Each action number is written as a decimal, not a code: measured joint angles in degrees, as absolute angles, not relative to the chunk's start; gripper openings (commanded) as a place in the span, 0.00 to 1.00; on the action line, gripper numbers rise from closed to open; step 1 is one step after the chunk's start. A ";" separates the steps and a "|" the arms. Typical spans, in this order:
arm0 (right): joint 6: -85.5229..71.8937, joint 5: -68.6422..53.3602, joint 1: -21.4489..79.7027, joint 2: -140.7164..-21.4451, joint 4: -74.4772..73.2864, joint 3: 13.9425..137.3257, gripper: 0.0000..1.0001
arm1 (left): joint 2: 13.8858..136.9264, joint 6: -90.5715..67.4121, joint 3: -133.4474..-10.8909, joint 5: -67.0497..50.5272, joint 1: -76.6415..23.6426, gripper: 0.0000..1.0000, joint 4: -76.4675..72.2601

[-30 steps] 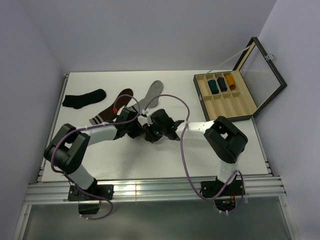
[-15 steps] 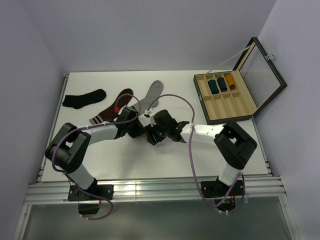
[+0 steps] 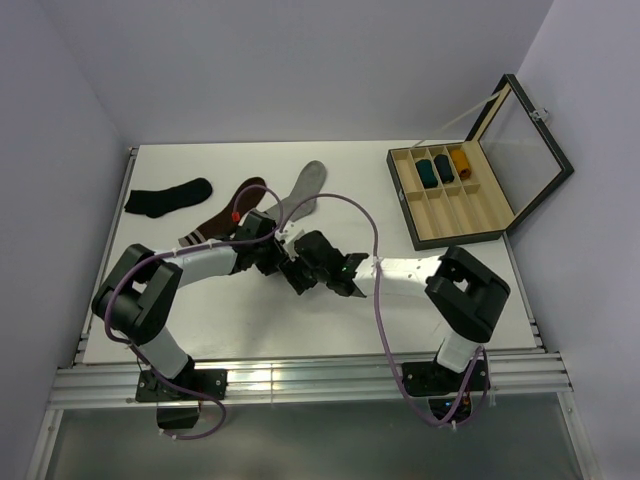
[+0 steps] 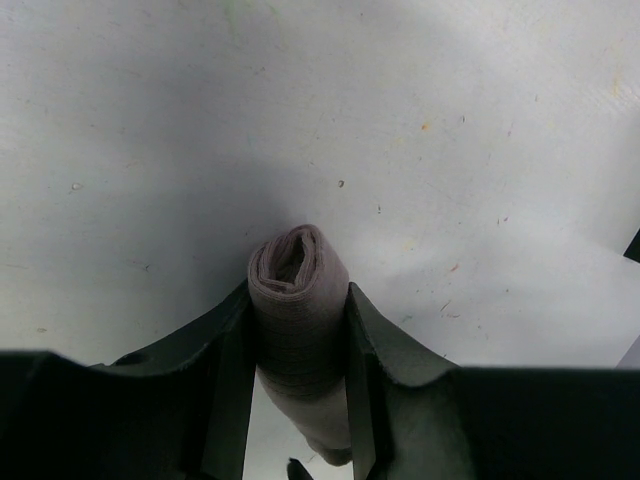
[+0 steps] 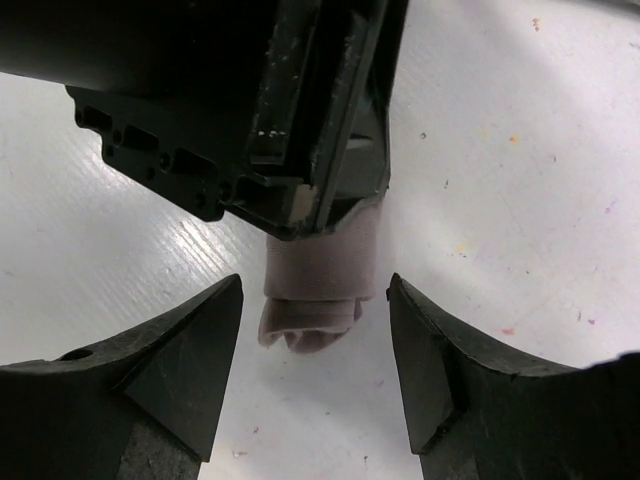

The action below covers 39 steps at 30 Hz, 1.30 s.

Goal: Roll the socks
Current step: Pick up the sock at the center of the board.

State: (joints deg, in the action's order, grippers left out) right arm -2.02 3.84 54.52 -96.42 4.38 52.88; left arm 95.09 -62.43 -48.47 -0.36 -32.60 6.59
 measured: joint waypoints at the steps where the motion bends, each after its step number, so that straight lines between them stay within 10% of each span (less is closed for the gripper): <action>1: -2.00 4.16 54.74 -96.82 4.82 52.88 0.68 | 95.09 -62.41 -48.51 -0.38 -32.58 0.00 6.70; 20: -1.52 10.66 57.54 -104.60 12.84 52.97 0.57 | 95.33 -62.28 -48.62 -0.97 -32.45 0.01 6.74; 26: -1.65 12.27 57.52 -105.47 13.58 53.10 0.38 | 95.46 -62.46 -48.60 -1.61 -32.21 0.03 6.57; 30: -1.93 12.25 57.52 -105.47 13.54 53.12 0.00 | 95.42 -62.76 -48.45 -1.67 -32.10 0.16 6.35; 39: -5.41 10.00 57.17 -99.98 13.15 47.90 0.00 | 92.84 -63.72 -48.10 -2.33 -31.90 0.64 9.63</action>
State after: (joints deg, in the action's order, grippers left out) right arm -5.41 10.00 57.17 -99.98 13.15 47.90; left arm 92.84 -63.72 -48.10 -2.33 -31.90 9.63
